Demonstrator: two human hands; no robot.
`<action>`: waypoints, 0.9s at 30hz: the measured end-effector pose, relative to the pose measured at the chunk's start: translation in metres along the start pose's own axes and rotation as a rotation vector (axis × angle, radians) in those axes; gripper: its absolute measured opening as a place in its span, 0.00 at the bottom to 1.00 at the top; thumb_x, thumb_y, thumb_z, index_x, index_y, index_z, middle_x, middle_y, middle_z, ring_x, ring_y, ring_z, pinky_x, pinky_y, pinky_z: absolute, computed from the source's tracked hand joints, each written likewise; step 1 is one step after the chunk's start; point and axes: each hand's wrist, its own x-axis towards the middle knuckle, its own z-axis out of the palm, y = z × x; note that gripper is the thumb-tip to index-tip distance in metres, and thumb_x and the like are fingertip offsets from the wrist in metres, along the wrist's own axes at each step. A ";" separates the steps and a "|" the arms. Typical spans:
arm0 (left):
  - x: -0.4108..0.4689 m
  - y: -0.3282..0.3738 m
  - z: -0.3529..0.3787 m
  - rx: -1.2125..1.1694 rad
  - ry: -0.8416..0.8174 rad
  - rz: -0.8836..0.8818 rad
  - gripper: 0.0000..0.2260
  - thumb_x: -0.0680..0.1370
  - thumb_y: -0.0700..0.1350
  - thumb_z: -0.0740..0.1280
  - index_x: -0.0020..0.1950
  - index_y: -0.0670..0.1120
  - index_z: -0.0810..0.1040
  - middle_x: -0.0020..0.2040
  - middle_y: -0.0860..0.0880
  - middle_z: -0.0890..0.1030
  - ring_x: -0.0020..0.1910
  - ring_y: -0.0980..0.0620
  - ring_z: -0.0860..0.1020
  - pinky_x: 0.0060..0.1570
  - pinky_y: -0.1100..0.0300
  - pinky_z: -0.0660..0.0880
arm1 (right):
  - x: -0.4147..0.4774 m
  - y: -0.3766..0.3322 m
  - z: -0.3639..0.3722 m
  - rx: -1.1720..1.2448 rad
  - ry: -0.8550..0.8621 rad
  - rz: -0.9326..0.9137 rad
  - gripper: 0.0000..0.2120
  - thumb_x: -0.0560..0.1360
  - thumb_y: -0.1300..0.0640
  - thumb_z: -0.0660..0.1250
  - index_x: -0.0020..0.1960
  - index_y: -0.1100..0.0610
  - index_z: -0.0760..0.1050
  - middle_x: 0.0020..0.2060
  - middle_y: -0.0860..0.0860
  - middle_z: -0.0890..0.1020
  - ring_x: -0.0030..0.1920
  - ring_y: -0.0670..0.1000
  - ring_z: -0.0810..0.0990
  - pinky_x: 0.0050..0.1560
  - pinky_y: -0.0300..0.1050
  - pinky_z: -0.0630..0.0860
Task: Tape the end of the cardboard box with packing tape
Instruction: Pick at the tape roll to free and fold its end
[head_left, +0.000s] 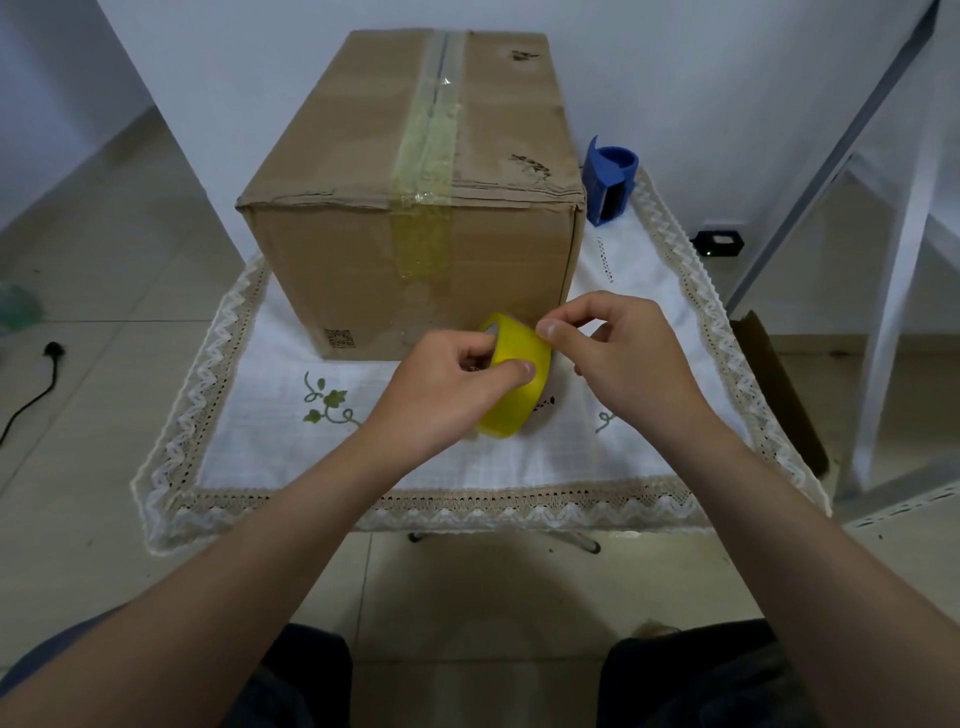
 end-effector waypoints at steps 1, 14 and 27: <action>0.001 0.000 0.000 0.005 0.000 0.000 0.26 0.71 0.58 0.70 0.51 0.34 0.82 0.42 0.33 0.80 0.39 0.50 0.74 0.42 0.54 0.68 | -0.001 0.000 0.000 -0.013 -0.003 0.004 0.09 0.78 0.56 0.72 0.41 0.45 0.82 0.26 0.33 0.78 0.25 0.42 0.72 0.31 0.33 0.66; 0.006 0.002 0.009 0.058 0.063 -0.063 0.26 0.70 0.60 0.68 0.48 0.35 0.81 0.37 0.44 0.74 0.36 0.50 0.72 0.40 0.53 0.67 | -0.010 0.003 0.015 -0.277 0.113 -0.114 0.07 0.80 0.53 0.68 0.44 0.46 0.75 0.48 0.43 0.79 0.41 0.47 0.78 0.47 0.54 0.78; 0.010 0.003 0.014 0.135 0.117 -0.078 0.28 0.68 0.63 0.67 0.48 0.37 0.82 0.36 0.48 0.74 0.35 0.49 0.73 0.40 0.54 0.68 | -0.017 -0.010 0.011 -0.411 0.094 -0.126 0.06 0.83 0.50 0.64 0.46 0.46 0.72 0.50 0.43 0.77 0.44 0.51 0.79 0.44 0.50 0.70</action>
